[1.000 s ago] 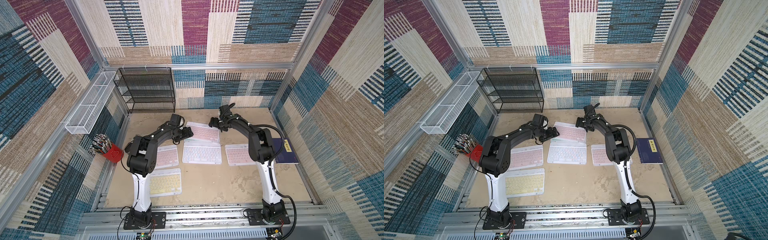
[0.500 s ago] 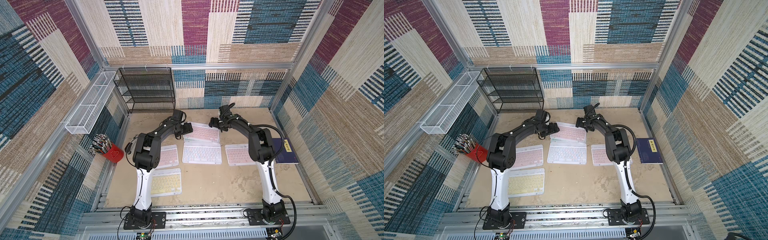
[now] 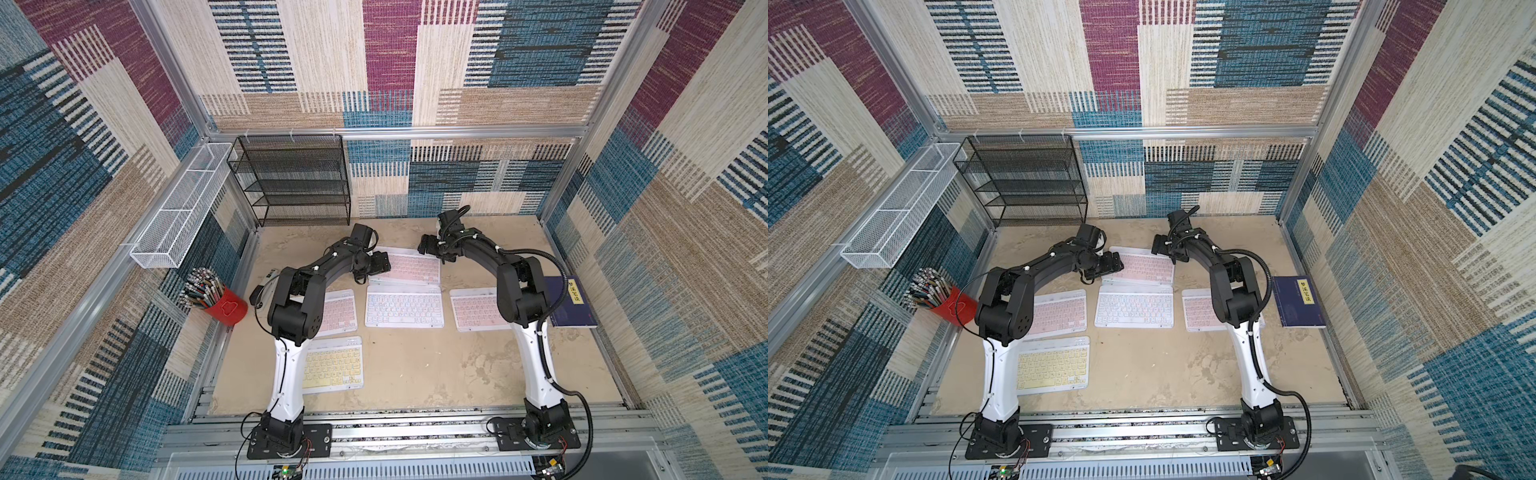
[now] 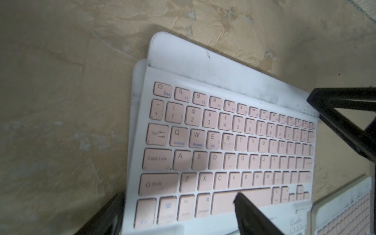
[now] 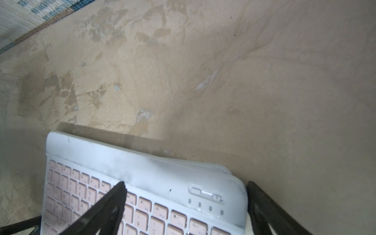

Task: Stack the numeric keypads
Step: Adjust the numeric keypad, then pick up the numeric keypad from the center of the board.

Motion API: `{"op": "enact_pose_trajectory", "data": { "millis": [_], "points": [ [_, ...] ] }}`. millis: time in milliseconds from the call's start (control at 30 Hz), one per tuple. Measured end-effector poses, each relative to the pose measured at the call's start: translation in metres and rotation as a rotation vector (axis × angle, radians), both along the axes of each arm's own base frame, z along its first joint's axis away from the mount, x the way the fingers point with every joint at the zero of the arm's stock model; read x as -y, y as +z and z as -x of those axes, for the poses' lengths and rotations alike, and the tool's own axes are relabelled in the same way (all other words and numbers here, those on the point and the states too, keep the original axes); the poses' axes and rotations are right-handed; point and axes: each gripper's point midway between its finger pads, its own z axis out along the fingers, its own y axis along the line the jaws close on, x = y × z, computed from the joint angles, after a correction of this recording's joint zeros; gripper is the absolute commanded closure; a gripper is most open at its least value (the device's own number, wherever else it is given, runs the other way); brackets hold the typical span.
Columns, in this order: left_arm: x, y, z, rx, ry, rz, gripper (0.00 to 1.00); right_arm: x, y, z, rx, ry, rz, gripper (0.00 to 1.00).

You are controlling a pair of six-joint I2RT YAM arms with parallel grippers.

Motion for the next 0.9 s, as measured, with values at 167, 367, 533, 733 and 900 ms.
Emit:
{"op": "enact_pose_trajectory", "data": {
  "millis": [167,367,533,733,900],
  "points": [
    [0.000,0.002,0.009,-0.007,-0.006,-0.003,0.13,-0.002,-0.001,0.001,-0.001,0.005,-0.002,0.08],
    [-0.002,0.001,0.014,-0.013,-0.004,-0.013,0.11,-0.003,0.000,0.001,0.009,0.005,-0.005,0.06],
    [-0.013,0.017,0.015,0.013,0.026,-0.061,0.01,0.007,0.008,0.002,0.014,-0.029,0.045,0.03],
    [-0.044,0.057,0.026,0.086,0.104,-0.164,0.01,0.043,0.077,0.002,0.152,-0.131,0.182,0.00],
    [-0.059,0.059,0.062,0.070,0.115,-0.187,0.01,0.072,0.112,0.040,0.217,-0.176,0.240,0.03]
  ]
}}
